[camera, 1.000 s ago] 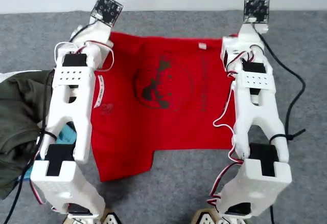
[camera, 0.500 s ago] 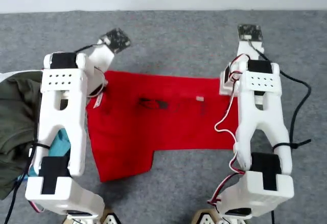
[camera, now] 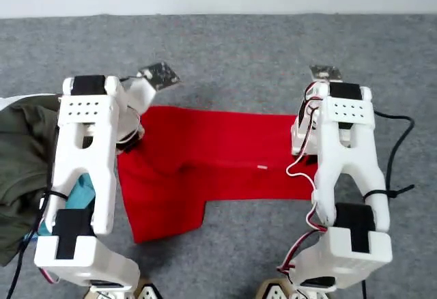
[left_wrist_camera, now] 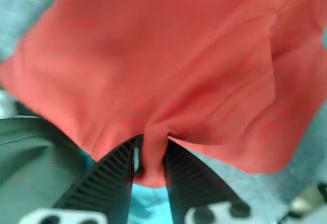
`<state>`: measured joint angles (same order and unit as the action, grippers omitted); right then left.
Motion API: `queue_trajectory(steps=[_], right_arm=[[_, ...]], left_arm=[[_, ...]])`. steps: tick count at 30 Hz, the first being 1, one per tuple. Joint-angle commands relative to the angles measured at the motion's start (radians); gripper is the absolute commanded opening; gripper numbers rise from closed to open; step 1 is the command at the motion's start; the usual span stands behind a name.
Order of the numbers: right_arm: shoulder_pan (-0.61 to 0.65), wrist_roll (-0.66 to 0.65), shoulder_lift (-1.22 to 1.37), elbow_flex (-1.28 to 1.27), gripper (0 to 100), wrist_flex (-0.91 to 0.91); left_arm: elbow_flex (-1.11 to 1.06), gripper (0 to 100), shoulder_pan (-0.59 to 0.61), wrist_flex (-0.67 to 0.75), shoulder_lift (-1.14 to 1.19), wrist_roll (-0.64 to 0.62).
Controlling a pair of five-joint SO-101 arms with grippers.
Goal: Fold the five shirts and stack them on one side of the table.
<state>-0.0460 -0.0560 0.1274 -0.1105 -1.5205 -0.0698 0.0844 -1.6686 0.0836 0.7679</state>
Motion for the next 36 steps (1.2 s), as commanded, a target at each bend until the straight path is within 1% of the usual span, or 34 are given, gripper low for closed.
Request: queue_trajectory(steps=[1,5,8,9,11,13,15,21,24,25,29,31,34,35,36], right_arm=[[0.002,-0.069,0.033,0.008,0.9,-0.013],[0.004,-0.086,0.077,0.012,1.0,-0.013],[0.004,-0.087,0.082,0.012,2.6,-0.013],[0.002,-0.087,0.082,0.012,4.7,-0.016],[0.002,-0.087,0.082,0.015,12.4,-0.047],[0.002,-0.080,0.082,0.032,20.6,-0.084],[0.002,-0.080,0.082,0.069,26.0,-0.122],[-0.024,-0.086,0.085,0.232,26.7,-0.203],[-0.013,-0.086,0.088,0.284,26.7,-0.205],[0.002,-0.086,0.087,0.292,26.7,-0.202],[0.093,-0.086,0.090,0.295,26.6,-0.194],[0.147,-0.086,0.090,0.295,26.6,-0.194],[0.228,-0.087,0.090,0.295,26.6,-0.194],[0.255,-0.087,0.090,0.295,26.6,-0.194],[0.285,-0.087,0.090,0.295,26.6,-0.194]], left_arm=[[-0.027,2,0.009,-0.063,-0.055,0.051],[-0.033,2,0.044,-0.061,-0.055,0.055],[-0.036,9,0.066,-0.064,-0.064,0.071],[-0.036,11,0.071,-0.069,-0.064,0.071],[-0.038,14,0.071,-0.089,-0.066,0.071],[-0.053,15,0.068,-0.089,-0.066,0.071],[-0.079,16,0.061,-0.089,-0.068,0.072],[-0.194,19,0.061,-0.089,-0.201,0.080],[-0.209,19,0.072,-0.081,-0.287,0.091],[-0.206,18,0.081,-0.080,-0.308,0.077],[-0.160,18,0.172,-0.005,-0.385,-0.098],[-0.143,13,0.227,0.017,-0.416,-0.152],[-0.142,2,0.299,0.017,-0.457,-0.157],[-0.142,1,0.325,0.015,-0.468,-0.158],[-0.143,2,0.359,0.015,-0.480,-0.158]])
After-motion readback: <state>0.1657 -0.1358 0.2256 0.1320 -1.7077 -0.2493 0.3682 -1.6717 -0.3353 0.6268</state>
